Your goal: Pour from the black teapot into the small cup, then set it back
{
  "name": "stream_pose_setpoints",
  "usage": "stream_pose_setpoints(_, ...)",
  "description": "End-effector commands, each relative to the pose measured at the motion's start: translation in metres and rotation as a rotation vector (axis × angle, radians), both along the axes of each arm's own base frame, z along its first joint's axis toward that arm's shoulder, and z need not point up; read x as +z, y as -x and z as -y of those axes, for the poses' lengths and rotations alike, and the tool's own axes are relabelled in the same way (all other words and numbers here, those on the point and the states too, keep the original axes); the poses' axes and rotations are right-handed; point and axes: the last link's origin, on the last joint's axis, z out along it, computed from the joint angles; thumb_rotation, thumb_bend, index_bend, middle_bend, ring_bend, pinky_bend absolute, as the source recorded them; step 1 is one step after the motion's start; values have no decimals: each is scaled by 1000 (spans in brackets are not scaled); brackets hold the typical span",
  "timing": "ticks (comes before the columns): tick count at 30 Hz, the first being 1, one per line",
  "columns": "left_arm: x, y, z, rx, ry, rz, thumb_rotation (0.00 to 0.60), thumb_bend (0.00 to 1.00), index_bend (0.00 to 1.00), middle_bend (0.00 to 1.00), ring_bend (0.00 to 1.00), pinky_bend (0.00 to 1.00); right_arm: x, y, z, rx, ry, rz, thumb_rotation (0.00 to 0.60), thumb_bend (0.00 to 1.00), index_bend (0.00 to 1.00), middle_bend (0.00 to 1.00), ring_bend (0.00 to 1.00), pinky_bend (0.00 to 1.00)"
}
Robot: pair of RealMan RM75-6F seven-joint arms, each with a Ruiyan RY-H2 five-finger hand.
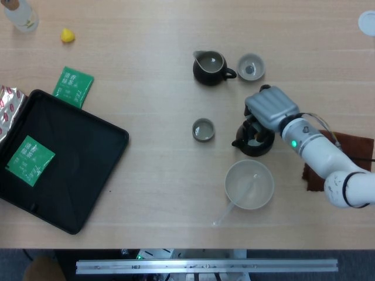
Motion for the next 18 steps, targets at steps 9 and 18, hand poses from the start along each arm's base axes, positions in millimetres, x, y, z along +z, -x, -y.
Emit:
stream_pose_setpoints(9, 1, 2, 1, 5, -2, 1, 600, 295, 113, 169, 101, 90, -4, -3, -1, 9, 5, -3, 393, 0, 873, 855, 781, 184)
stream_pose_setpoints(18, 2, 2, 2, 4, -4, 1, 600, 295, 113, 169, 101, 90, 4, -10, 1, -1, 20, 57, 143, 0, 897, 863, 785, 184)
